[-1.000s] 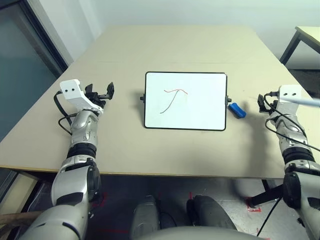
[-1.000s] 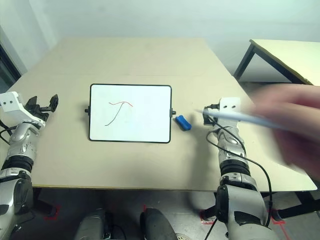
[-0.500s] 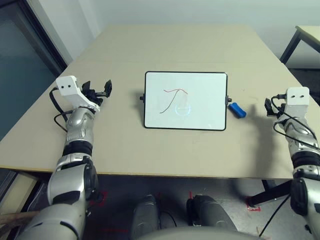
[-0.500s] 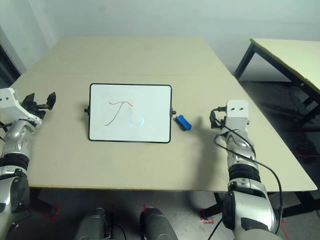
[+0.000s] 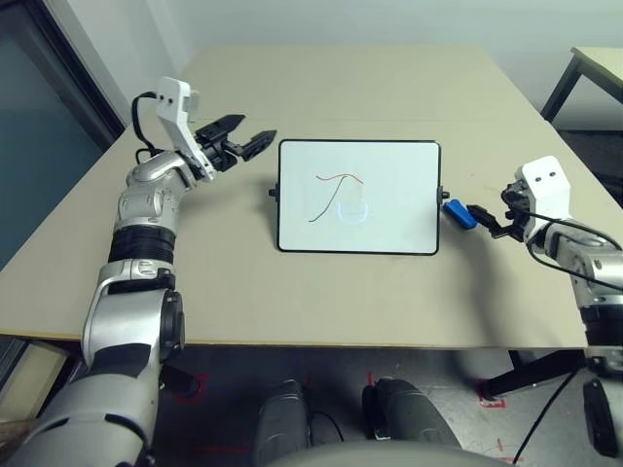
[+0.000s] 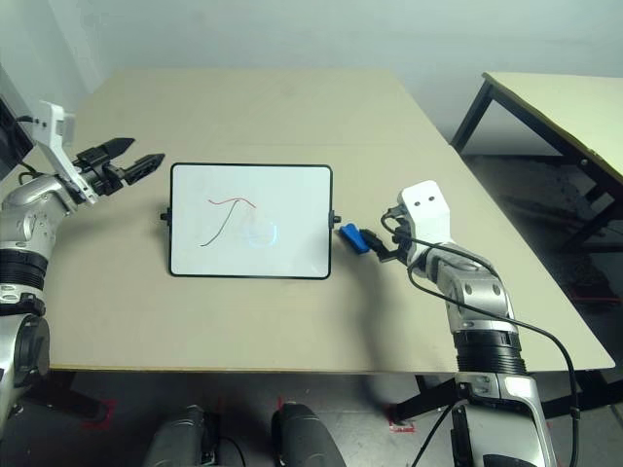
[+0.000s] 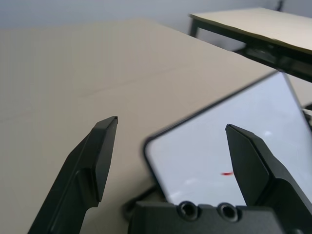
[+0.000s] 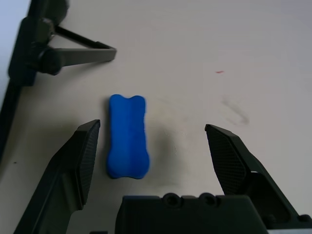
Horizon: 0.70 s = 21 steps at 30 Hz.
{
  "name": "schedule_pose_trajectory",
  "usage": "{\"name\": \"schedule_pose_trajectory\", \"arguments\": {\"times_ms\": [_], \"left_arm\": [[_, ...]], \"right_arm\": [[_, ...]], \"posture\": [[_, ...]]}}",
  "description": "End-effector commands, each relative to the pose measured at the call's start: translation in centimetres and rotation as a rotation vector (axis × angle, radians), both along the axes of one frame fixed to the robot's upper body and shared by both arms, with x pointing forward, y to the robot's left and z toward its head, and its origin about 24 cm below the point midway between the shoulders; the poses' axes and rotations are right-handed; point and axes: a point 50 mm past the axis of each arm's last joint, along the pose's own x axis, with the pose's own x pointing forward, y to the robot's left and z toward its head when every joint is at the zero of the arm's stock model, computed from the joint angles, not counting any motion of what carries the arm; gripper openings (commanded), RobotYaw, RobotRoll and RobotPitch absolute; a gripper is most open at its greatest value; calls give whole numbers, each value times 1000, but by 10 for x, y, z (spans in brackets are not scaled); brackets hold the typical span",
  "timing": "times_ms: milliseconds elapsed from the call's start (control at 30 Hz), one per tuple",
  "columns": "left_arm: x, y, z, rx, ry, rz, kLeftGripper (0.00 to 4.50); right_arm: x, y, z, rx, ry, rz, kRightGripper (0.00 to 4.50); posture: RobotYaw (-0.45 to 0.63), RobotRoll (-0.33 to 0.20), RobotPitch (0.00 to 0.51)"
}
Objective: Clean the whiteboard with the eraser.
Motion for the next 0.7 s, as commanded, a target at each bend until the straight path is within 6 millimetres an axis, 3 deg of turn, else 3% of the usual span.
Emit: {"name": "schedule_pose_trajectory", "arguments": {"times_ms": [33, 200, 233, 333, 600, 700], "left_arm": [[-9, -12, -14, 43, 99, -86, 4500], [-19, -19, -29, 93, 164, -143, 4500], [-20, -20, -30, 93, 166, -145, 4500], [-21, -21, -28, 93, 165, -146, 4500], [-20, -18, -28, 97, 164, -138, 4500], [-19, -17, -28, 96, 164, -136, 4500]], "right_arm": [[0, 4, -11, -4, 36, 1, 4490], [5, 7, -20, -4, 57, -11, 4490], [6, 7, -22, -3, 64, -14, 4326], [8, 6, -26, 10, 88, -44, 3635], [13, 3, -24, 41, 98, -107, 990], [17, -9, -7, 7, 29, -200, 609]], "posture": [[-145, 0, 28], [-132, 0, 29], [-128, 0, 30], [-123, 0, 32], [-116, 0, 32], [-122, 0, 32]]}}
